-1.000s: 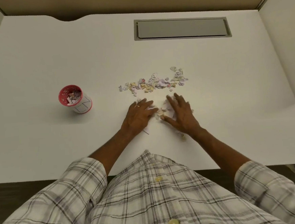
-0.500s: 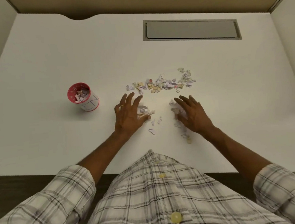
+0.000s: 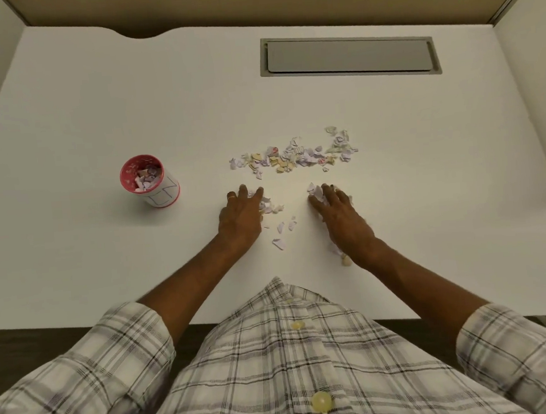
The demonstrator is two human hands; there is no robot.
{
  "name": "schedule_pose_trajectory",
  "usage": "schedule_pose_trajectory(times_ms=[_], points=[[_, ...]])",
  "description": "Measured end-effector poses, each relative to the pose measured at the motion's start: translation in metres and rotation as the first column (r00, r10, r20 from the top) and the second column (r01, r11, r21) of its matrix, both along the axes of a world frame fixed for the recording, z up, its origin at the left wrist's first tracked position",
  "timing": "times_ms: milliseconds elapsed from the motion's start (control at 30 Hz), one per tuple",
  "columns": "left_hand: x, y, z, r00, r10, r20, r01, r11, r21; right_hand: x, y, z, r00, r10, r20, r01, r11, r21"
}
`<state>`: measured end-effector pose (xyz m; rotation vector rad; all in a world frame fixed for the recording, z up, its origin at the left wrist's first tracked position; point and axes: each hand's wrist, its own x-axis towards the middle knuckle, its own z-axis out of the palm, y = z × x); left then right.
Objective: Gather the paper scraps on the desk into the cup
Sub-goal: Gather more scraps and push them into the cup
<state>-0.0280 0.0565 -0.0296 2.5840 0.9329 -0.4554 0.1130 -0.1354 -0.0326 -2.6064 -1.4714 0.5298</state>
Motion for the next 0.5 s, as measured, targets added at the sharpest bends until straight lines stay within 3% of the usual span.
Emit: schedule_pose_trajectory(times_ms=[233,500], points=[[-0.006,-0.003,0.002,0.996,-0.082,0.037,0.080,0.995,0.064,0.005,0.000,-0.007,0.989,0.052,0.136,-0.062,0.996,0.070],[-0.012,-0.004,0.000,0.994,-0.050,0.098,0.052,0.999,-0.014,0.019,0.002,-0.010,0.985,0.070,0.159,-0.081,0.994,0.066]])
